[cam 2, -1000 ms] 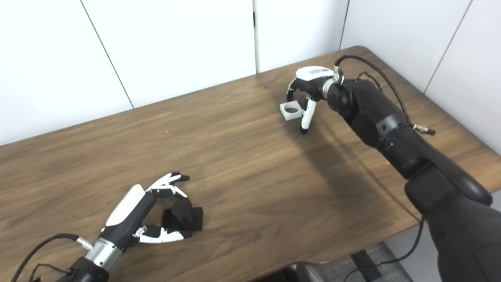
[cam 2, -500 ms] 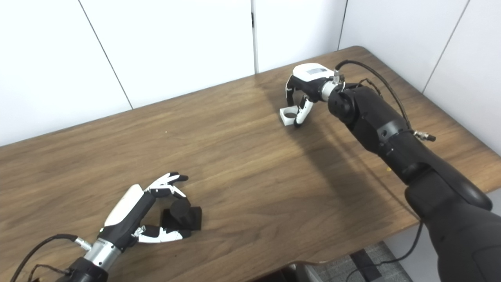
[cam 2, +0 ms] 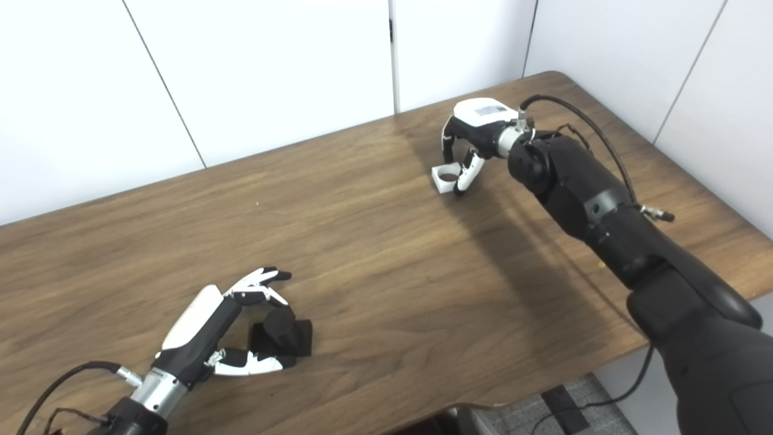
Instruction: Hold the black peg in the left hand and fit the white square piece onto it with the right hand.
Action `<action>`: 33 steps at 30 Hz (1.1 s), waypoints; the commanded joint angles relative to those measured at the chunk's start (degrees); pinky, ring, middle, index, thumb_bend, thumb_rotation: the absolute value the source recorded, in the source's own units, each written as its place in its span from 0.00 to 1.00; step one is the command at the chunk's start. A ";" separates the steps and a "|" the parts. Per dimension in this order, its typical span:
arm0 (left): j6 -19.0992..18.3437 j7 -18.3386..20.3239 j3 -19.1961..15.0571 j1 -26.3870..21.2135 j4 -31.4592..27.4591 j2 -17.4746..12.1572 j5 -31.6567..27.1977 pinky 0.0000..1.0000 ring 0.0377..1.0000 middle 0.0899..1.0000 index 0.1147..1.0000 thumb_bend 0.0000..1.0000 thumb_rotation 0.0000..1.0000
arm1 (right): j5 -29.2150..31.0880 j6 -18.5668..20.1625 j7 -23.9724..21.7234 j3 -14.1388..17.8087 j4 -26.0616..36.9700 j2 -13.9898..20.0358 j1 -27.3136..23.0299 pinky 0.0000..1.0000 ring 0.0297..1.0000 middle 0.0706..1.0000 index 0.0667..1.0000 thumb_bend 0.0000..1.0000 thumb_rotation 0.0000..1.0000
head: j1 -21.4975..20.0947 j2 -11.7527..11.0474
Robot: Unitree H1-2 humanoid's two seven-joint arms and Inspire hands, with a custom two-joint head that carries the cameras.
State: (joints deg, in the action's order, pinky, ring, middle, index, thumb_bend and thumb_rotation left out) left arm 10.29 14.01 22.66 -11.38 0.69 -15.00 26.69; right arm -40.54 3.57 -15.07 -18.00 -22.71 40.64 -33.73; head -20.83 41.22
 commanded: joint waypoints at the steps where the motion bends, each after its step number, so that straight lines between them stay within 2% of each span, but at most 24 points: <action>1: -2.33 2.12 0.20 1.34 1.41 -2.21 1.59 0.87 0.94 0.87 0.43 0.52 0.06 | 0.36 -1.08 0.67 0.60 2.58 0.01 -0.77 0.73 0.80 0.73 0.45 0.52 0.14 | -0.14 0.04; 7: -2.53 2.31 0.07 1.12 1.61 -2.34 1.38 0.86 0.94 0.86 0.42 0.52 0.06 | 0.30 -0.63 -0.89 1.60 7.77 0.70 -1.20 0.80 0.82 0.75 0.45 0.51 0.14 | -0.46 0.12; 13: -2.90 2.62 0.10 1.05 1.45 -2.28 1.20 0.87 0.95 0.87 0.43 0.52 0.06 | 0.13 -0.34 -3.89 2.51 13.62 1.60 -1.69 0.77 0.81 0.75 0.45 0.51 0.14 | -0.11 0.25; 18: -2.67 2.42 0.22 0.82 1.95 -2.19 1.48 0.85 0.94 0.86 0.43 0.52 0.06 | 1.23 -2.96 -4.42 3.27 17.14 1.76 -1.84 0.74 0.79 0.74 0.45 0.52 0.14 | -0.20 0.26; 23: -2.91 2.36 0.22 0.71 2.12 -1.92 1.39 0.86 0.95 0.87 0.43 0.52 0.06 | 1.43 -2.92 -6.07 3.54 18.75 1.20 -2.22 0.74 0.79 0.74 0.45 0.52 0.14 | 0.48 0.28; 30: -3.38 2.58 0.10 0.75 1.90 -2.15 1.42 0.86 0.95 0.87 0.43 0.52 0.06 | 1.72 -2.89 -6.35 4.11 17.63 0.50 -2.57 0.73 0.78 0.73 0.45 0.52 0.14 | 0.49 0.38; 31: -3.26 2.54 0.08 0.75 1.97 -2.18 1.39 0.86 0.95 0.87 0.43 0.52 0.06 | 0.85 -1.42 -8.28 3.48 17.66 0.77 -3.04 0.73 0.78 0.73 0.45 0.51 0.14 | 0.51 0.38; 33: -3.26 2.56 0.06 0.76 1.99 -2.19 1.33 0.86 0.95 0.87 0.43 0.52 0.06 | -0.94 0.91 -11.59 2.37 17.78 1.25 -3.82 0.76 0.83 0.80 0.46 0.52 0.16 | 0.51 0.38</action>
State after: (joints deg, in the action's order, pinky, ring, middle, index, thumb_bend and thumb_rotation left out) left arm 10.30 14.11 22.62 -11.62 0.69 -15.25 26.70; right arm -40.17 2.69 -24.87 -15.74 -6.11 40.62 -33.41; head -20.30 41.57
